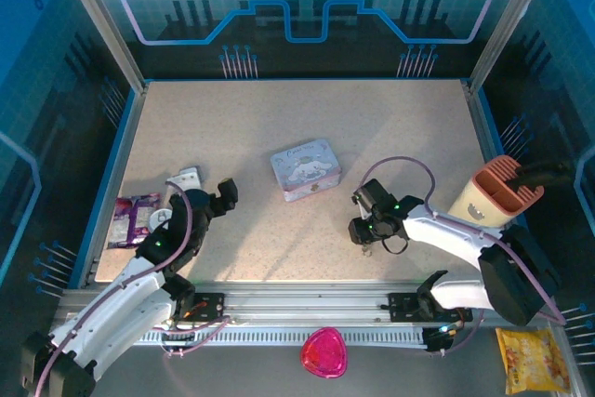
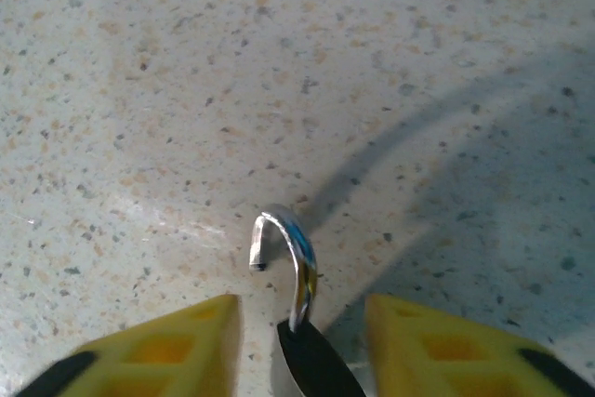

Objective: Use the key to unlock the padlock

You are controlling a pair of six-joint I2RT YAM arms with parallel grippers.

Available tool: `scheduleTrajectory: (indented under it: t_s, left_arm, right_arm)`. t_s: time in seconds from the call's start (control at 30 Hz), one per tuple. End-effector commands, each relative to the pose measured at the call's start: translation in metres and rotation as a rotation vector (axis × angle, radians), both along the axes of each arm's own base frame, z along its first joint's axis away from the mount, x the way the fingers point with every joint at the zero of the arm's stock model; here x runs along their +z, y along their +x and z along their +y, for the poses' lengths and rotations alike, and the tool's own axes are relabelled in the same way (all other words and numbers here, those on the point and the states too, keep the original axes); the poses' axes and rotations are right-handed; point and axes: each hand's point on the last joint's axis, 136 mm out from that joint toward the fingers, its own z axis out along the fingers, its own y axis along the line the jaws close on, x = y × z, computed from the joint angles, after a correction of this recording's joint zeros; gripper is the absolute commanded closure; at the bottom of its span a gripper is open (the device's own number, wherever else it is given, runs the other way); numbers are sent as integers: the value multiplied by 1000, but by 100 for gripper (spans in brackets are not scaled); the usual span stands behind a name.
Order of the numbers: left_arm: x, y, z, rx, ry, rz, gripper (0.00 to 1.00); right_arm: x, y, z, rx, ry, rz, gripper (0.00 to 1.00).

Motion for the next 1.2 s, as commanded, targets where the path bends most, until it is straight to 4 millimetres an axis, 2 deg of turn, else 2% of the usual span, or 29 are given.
scheduleTrajectory:
  t_s: [0.0,0.17,0.4,0.53,0.57,0.73,0.87,1.03,1.17]
  left_arm:
    - [2,1,8,36,13,-29,1]
    - [2,1,11,52,15,-34,1]
    - [6,4,12,59,23,-62,1]
    - [14,7,10,46,43,-97,1]
    - [15,8,12,55,48,-106,1]
    - [25,12,12,36,94,-198,1]
    - [36,11,15,50,100,-273,1]
    - [51,14,21,79,167,-374,1]
    - [49,23,22,80,306,-336,1]
  right_arm:
    - [17,7,-8,-26,-25,-46,45]
    - [35,10,-15,-35,-36,-96,24]
    - [73,20,-16,-17,-4,-212,18]
    - [107,31,-19,-11,11,-343,7]
    - [115,34,-21,-18,7,-377,1]
    - [157,47,-33,-25,-11,-574,0]
    - [178,52,-36,3,-8,-702,0]
    - [185,57,-38,46,-5,-888,0]
    - [183,60,-42,55,-22,-1036,0]
